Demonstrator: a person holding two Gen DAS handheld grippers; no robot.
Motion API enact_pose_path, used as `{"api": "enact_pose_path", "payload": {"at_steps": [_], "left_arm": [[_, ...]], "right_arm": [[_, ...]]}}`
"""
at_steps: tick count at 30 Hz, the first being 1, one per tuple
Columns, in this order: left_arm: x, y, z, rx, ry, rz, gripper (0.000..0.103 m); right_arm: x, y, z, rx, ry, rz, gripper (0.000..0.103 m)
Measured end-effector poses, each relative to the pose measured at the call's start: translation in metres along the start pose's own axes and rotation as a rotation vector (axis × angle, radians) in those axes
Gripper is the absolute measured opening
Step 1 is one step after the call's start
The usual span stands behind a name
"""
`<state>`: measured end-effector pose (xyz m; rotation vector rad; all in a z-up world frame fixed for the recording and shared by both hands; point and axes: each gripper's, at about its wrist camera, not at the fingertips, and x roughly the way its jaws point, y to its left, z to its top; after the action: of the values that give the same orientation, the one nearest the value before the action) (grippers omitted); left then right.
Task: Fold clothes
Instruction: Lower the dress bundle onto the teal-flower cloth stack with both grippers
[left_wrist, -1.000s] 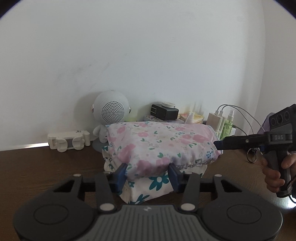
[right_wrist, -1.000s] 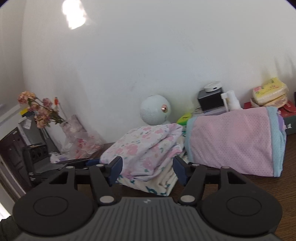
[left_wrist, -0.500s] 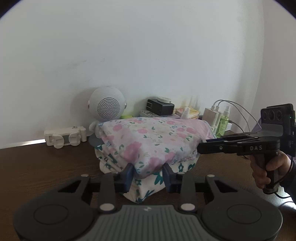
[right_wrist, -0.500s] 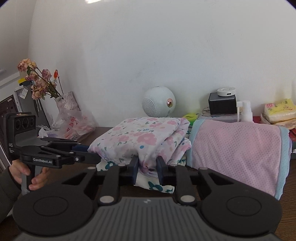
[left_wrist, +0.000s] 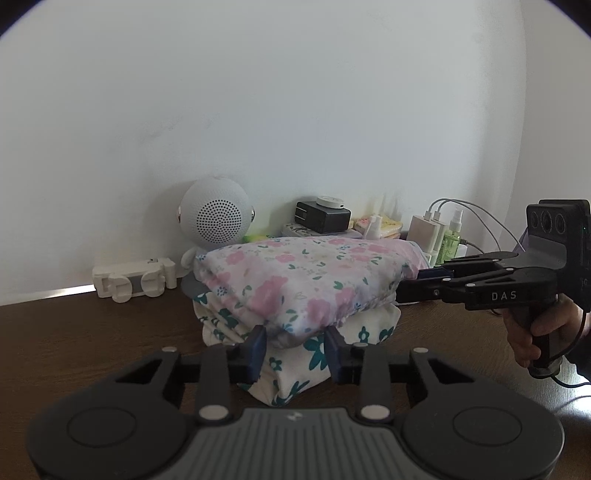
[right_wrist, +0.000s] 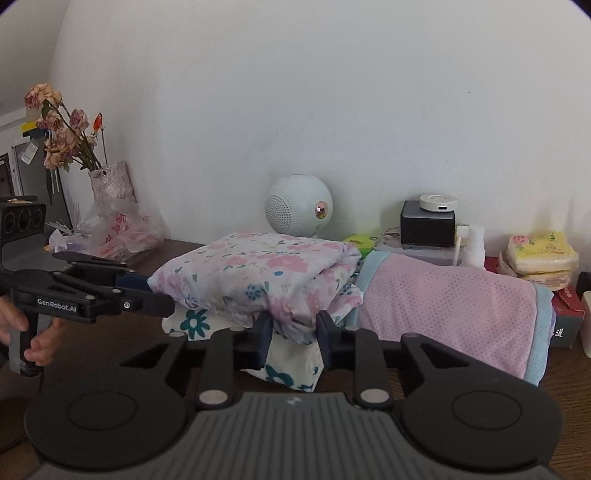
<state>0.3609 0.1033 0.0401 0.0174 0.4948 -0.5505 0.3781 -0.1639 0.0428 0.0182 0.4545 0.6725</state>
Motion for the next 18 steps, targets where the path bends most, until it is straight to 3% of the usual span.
{"api": "enact_pose_path", "payload": {"at_steps": [3, 7, 9, 11, 12, 16, 18], "left_arm": [[0.001, 0.000, 0.000, -0.001, 0.005, 0.003, 0.032], [0.003, 0.000, 0.000, 0.000, 0.011, -0.003, 0.031], [0.003, 0.000, -0.001, 0.001, 0.012, -0.003, 0.031], [0.003, 0.000, -0.001, 0.003, 0.010, -0.002, 0.031], [0.002, -0.001, -0.001, 0.007, 0.006, -0.006, 0.031], [0.001, -0.001, 0.000, 0.021, 0.004, -0.016, 0.031], [0.002, 0.000, -0.001, 0.017, 0.006, -0.019, 0.032]], "right_arm": [[0.004, 0.003, -0.003, -0.006, 0.038, 0.028, 0.032], [0.008, 0.008, -0.010, -0.053, 0.077, 0.000, 0.058], [0.013, 0.009, -0.013, -0.065, 0.091, -0.004, 0.060], [0.018, 0.005, -0.013, -0.037, 0.099, 0.014, 0.051], [0.021, 0.003, -0.013, -0.009, 0.108, 0.040, 0.035], [0.021, 0.006, -0.016, 0.009, 0.128, 0.046, 0.026], [0.018, 0.010, -0.017, -0.009, 0.131, 0.041, 0.026]]}}
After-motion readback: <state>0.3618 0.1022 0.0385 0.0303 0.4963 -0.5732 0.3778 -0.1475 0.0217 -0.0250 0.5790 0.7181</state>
